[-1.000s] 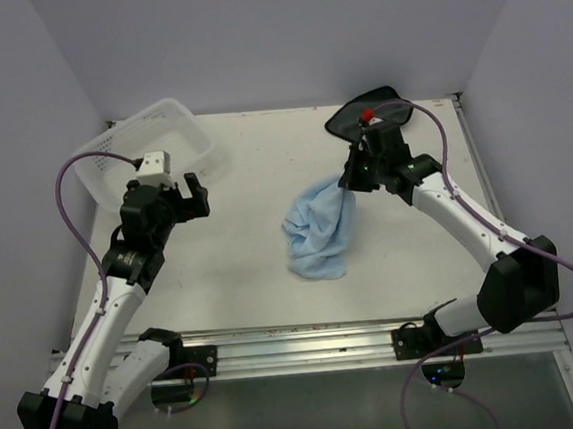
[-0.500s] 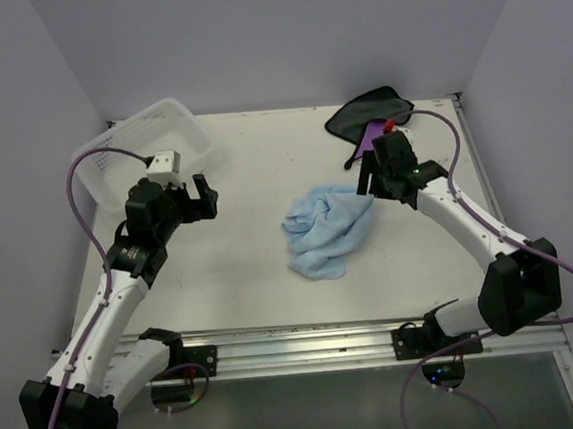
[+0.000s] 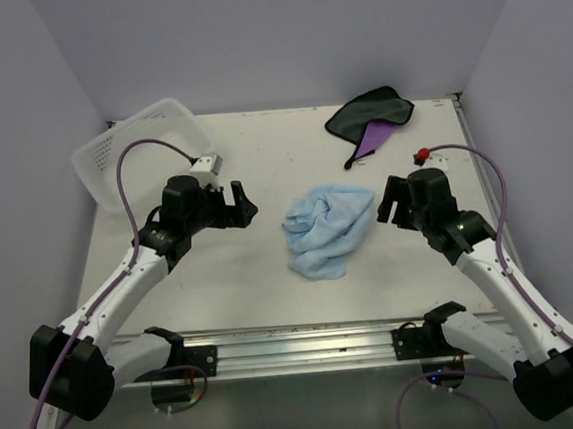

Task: Roll the towels
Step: Move the towel to the center of the board, then flatten the towel

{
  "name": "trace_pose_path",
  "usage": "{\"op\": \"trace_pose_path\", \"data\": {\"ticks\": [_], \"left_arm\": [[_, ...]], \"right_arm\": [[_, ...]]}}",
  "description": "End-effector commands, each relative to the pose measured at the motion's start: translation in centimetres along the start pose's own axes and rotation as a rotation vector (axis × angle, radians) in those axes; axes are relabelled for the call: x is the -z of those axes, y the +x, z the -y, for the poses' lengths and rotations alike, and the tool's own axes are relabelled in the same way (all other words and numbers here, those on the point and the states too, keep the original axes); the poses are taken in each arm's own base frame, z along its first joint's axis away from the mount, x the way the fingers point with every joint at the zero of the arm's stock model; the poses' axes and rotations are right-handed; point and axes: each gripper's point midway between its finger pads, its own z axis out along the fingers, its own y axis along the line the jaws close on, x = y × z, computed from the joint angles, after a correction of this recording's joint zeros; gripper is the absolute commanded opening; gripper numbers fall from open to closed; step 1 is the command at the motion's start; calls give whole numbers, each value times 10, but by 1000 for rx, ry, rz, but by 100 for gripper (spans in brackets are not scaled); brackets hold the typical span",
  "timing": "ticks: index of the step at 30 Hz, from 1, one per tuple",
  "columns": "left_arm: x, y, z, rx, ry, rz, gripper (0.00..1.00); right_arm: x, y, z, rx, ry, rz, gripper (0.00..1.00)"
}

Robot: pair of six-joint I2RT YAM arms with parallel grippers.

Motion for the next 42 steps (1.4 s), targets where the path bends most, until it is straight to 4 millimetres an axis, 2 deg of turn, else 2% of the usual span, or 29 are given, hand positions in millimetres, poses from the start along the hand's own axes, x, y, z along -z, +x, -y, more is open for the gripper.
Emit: {"op": "trace_pose_path", "data": {"ticks": [1, 3, 5, 6, 8, 11, 16, 20, 26, 33, 36, 38, 41, 42], "left_arm": [[1, -20, 27, 40, 43, 86, 100], [-7, -5, 27, 57, 40, 66, 100], [-21, 18, 25, 60, 24, 42, 99], [-26, 20, 26, 52, 27, 50, 98], [-38, 38, 22, 32, -6, 3, 95], [-47, 54, 22, 17, -14, -23, 90], [-60, 70, 36, 8, 21, -48, 79], [-79, 89, 36, -15, -5, -92, 74], [-105, 104, 36, -68, -51, -130, 74], [-127, 102, 54, -84, -45, -117, 74], [-135, 107, 55, -88, -57, -138, 74], [-140, 117, 47, -97, -106, -171, 72], [-143, 129, 24, -129, -251, -244, 59], [-137, 133, 13, -161, -319, -283, 54]], "right_arm": [[2, 31, 4, -45, -26, -62, 77], [-2, 46, 5, -55, -47, -87, 77], [-2, 55, 5, -60, -57, -109, 77], [-1, 57, 6, -59, -56, -116, 77], [2, 58, 8, -63, -51, -115, 77], [3, 62, 10, -71, -55, -108, 77], [2, 69, 9, -88, -72, -117, 76], [-1, 76, 10, -80, -72, -136, 76], [-7, 89, 16, -65, -62, -158, 76], [-14, 97, 21, -36, -40, -174, 76], [-16, 98, 22, -29, -34, -177, 75], [-17, 96, 22, -28, -33, -171, 75], [-16, 95, 24, -23, -24, -166, 75], [-16, 94, 24, -23, -23, -162, 75]]}}
